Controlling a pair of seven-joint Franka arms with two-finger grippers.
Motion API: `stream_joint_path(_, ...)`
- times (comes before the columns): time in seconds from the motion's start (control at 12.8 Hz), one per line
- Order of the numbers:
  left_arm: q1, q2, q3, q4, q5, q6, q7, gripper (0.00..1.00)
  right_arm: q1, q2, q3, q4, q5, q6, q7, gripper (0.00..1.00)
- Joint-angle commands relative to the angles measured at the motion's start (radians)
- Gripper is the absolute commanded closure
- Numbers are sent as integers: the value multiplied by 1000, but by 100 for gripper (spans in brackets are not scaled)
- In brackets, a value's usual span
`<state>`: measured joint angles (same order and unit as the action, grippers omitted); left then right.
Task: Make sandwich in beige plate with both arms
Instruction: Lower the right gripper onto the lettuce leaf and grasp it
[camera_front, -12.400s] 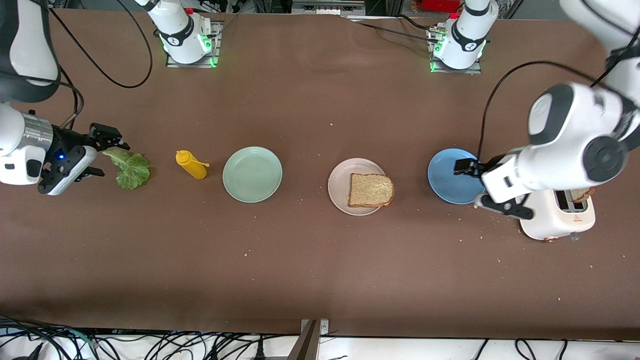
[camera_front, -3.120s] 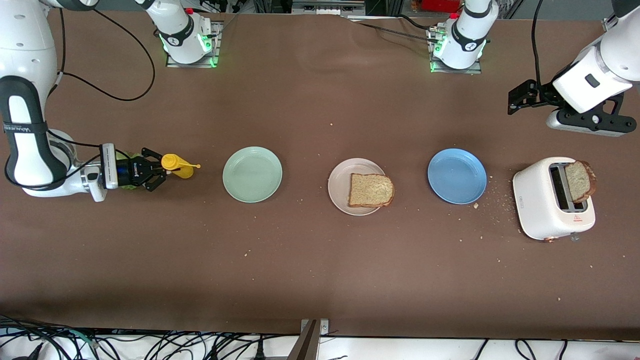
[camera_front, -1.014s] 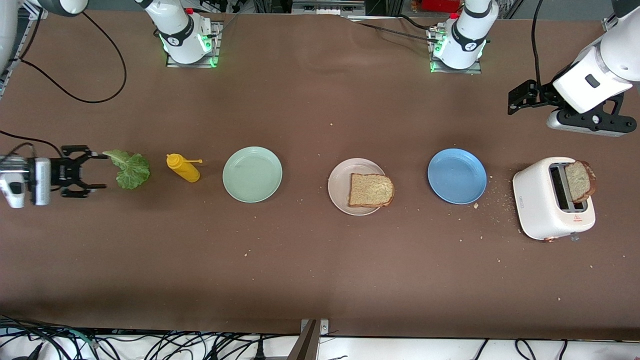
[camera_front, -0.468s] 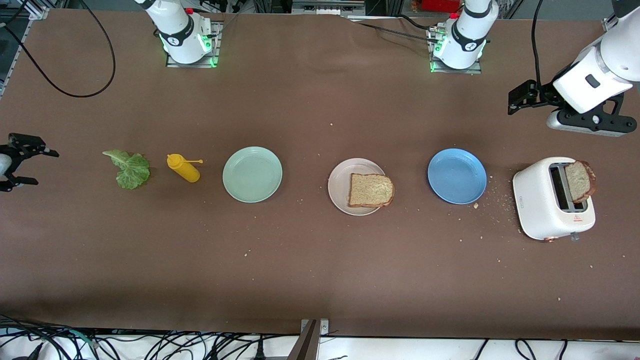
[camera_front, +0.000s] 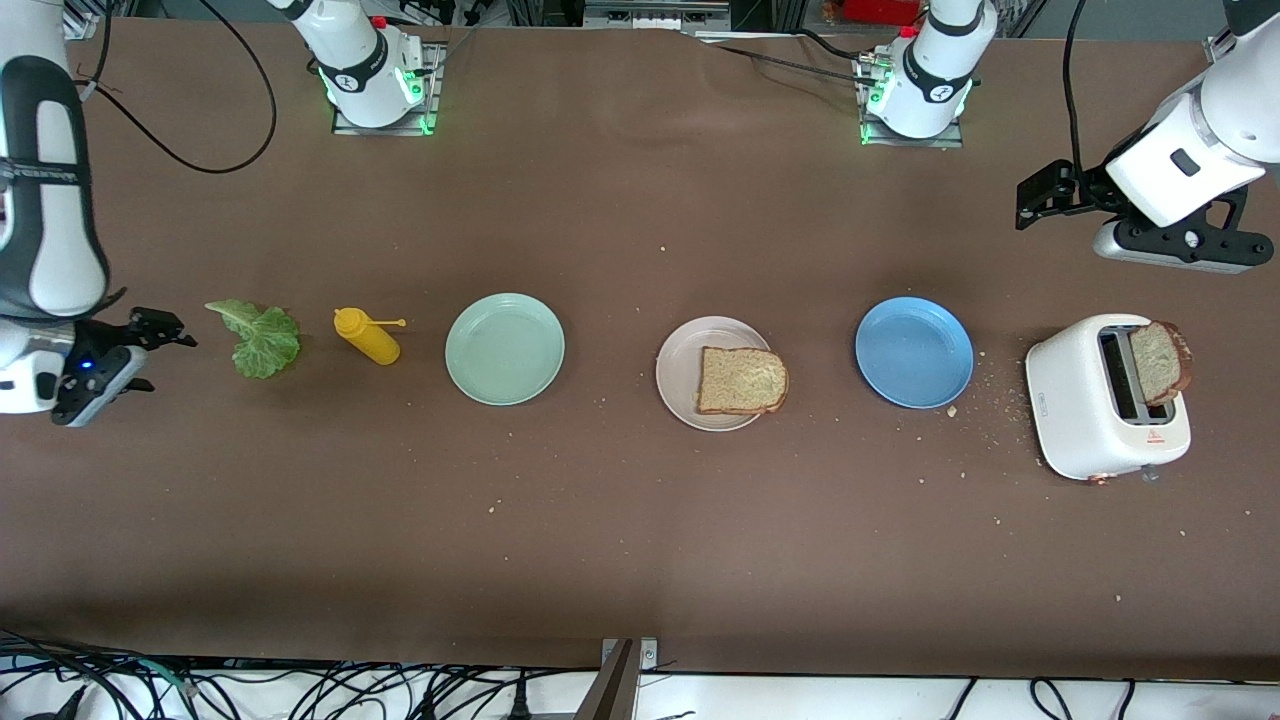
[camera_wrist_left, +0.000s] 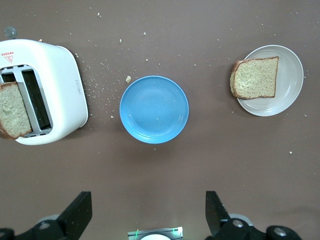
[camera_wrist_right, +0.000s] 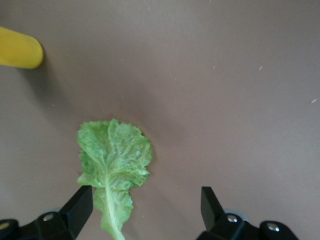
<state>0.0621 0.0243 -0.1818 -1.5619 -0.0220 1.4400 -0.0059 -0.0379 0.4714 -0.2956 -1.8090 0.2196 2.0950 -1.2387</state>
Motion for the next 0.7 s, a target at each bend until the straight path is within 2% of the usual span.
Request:
stream_joint_path(0.0,2,16,2,34,-13,-24,-6,0,4,-68,16,-192,-16,167,25,4)
stream_joint_path(0.39,1,16,2,34,-13,-26,-8,0,3,-66,46,-266,-14,188,16,2)
stream_joint_path(0.62,1,16,2,34,-13,-26,-8,0,3,-43,46,-276,-8,200,21,2)
